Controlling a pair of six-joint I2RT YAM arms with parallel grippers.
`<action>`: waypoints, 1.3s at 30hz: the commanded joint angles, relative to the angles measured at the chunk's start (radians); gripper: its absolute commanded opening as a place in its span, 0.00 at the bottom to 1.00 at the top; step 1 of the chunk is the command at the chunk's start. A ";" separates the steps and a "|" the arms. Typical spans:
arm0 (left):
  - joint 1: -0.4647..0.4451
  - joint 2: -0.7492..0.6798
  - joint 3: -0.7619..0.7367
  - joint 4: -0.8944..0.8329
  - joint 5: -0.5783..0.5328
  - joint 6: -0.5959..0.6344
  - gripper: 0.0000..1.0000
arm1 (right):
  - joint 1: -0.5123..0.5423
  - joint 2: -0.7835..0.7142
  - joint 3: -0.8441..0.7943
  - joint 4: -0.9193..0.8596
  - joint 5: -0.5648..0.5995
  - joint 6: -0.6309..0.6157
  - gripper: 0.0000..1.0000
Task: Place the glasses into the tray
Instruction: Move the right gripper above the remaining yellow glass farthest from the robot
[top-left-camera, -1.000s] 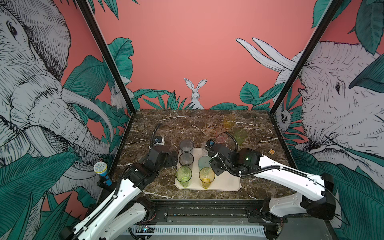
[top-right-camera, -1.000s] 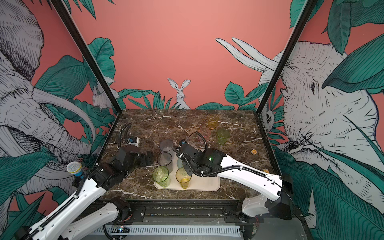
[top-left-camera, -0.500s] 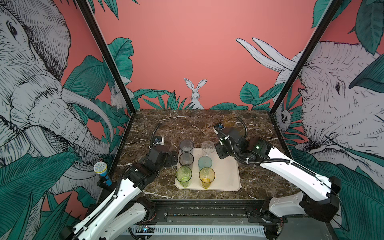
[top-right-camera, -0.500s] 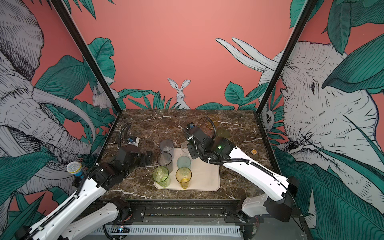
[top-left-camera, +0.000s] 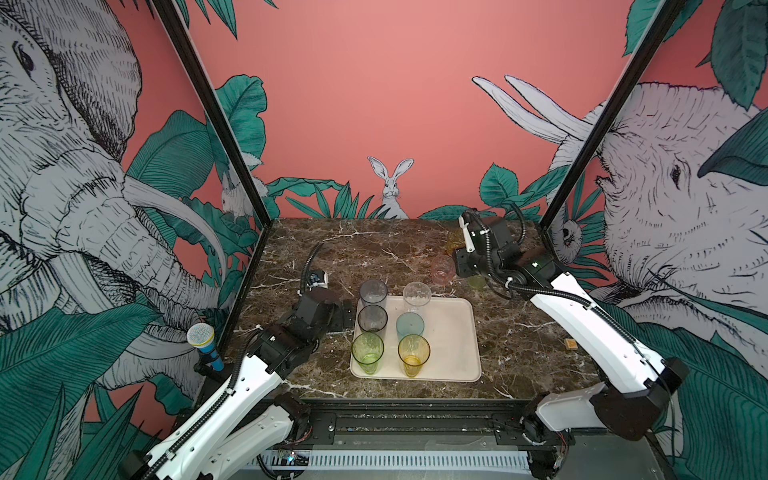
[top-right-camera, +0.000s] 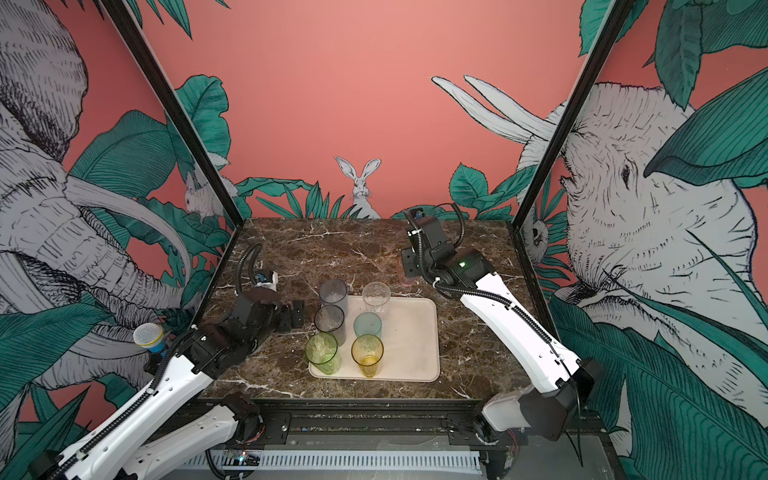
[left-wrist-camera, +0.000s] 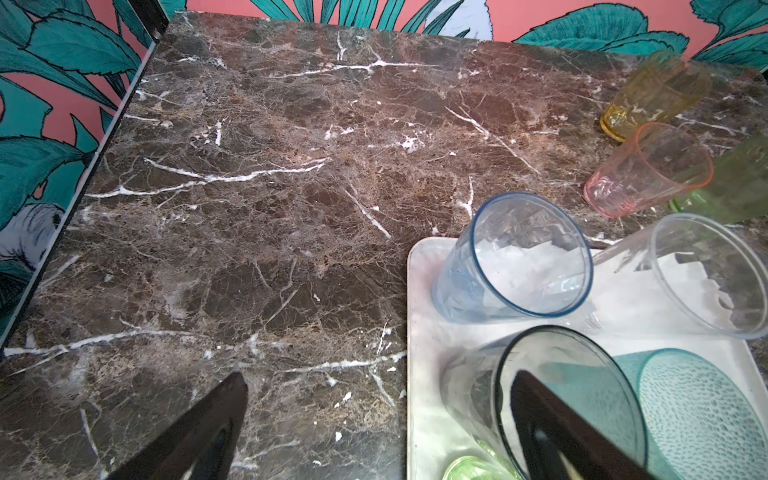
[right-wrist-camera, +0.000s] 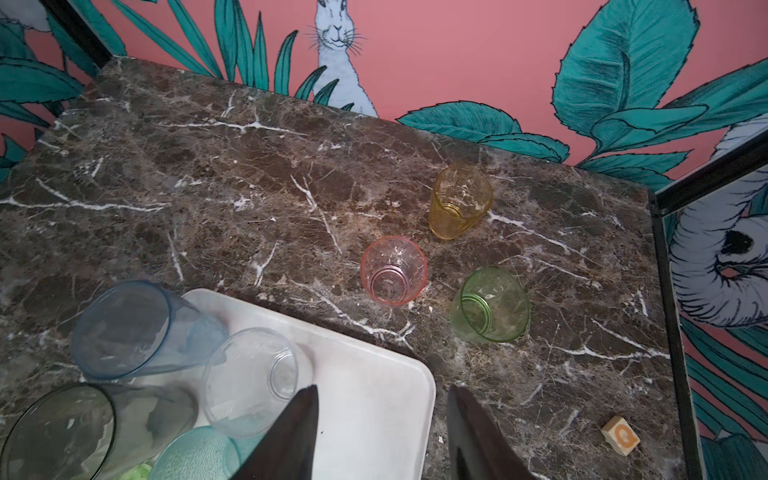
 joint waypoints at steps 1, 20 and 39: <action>0.007 -0.009 0.028 0.002 -0.023 0.007 0.99 | -0.052 0.038 0.034 0.066 -0.021 -0.035 0.53; 0.007 -0.061 0.007 -0.036 0.002 -0.047 0.99 | -0.349 0.429 0.268 0.106 -0.175 0.027 0.53; 0.007 -0.063 0.016 -0.050 0.013 -0.052 0.99 | -0.459 0.761 0.557 -0.014 -0.258 0.072 0.55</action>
